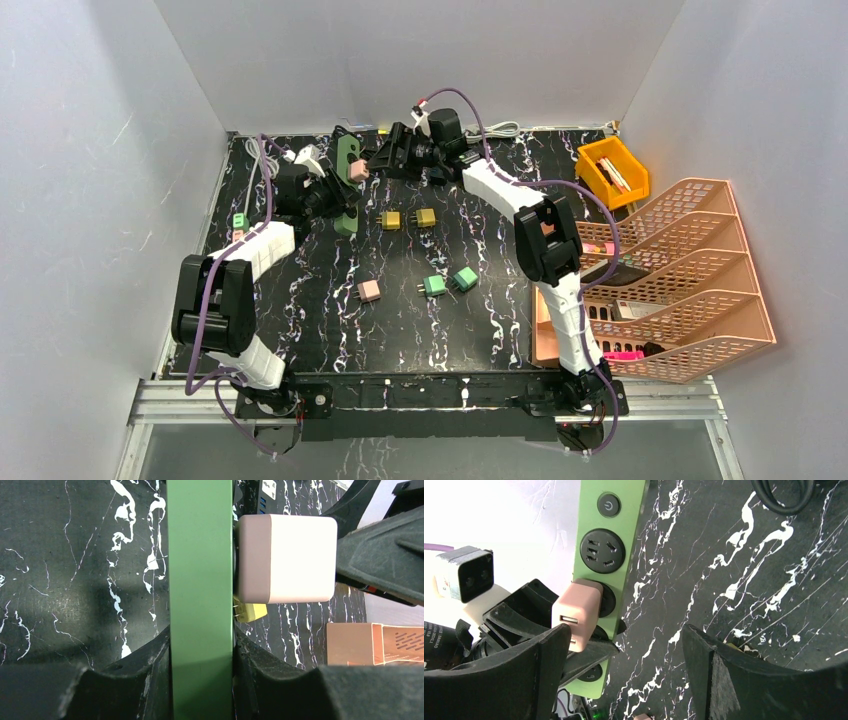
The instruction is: Pull the plug off the socket
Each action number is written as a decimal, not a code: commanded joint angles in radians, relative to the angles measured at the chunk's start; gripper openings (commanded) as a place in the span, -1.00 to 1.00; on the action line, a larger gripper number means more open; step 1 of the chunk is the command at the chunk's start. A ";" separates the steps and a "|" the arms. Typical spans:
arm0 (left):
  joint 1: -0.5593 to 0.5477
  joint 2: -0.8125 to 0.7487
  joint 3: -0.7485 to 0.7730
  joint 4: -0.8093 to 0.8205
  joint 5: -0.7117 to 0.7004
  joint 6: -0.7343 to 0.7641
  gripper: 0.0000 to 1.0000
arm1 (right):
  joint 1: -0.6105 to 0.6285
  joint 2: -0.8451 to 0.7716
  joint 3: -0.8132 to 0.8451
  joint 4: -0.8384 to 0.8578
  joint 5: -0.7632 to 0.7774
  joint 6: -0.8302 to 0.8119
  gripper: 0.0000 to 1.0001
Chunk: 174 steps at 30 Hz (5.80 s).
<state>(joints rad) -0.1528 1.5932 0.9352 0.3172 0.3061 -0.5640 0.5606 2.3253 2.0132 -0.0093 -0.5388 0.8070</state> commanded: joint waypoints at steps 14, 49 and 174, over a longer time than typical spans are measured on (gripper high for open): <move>-0.015 0.014 0.031 0.140 0.037 0.011 -1.00 | 0.042 -0.026 0.057 0.173 -0.075 0.075 0.70; 0.003 0.024 0.059 0.025 -0.087 0.044 -1.00 | 0.026 0.051 0.169 0.148 -0.253 0.126 -1.00; 0.631 -0.325 0.148 -0.572 0.031 0.002 0.97 | 0.364 -0.312 -0.582 -0.160 0.486 -0.439 -0.30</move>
<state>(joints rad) 0.4721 1.2945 1.0878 -0.2619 0.3248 -0.5617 0.9192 2.0354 1.4578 -0.2142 -0.0200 0.3508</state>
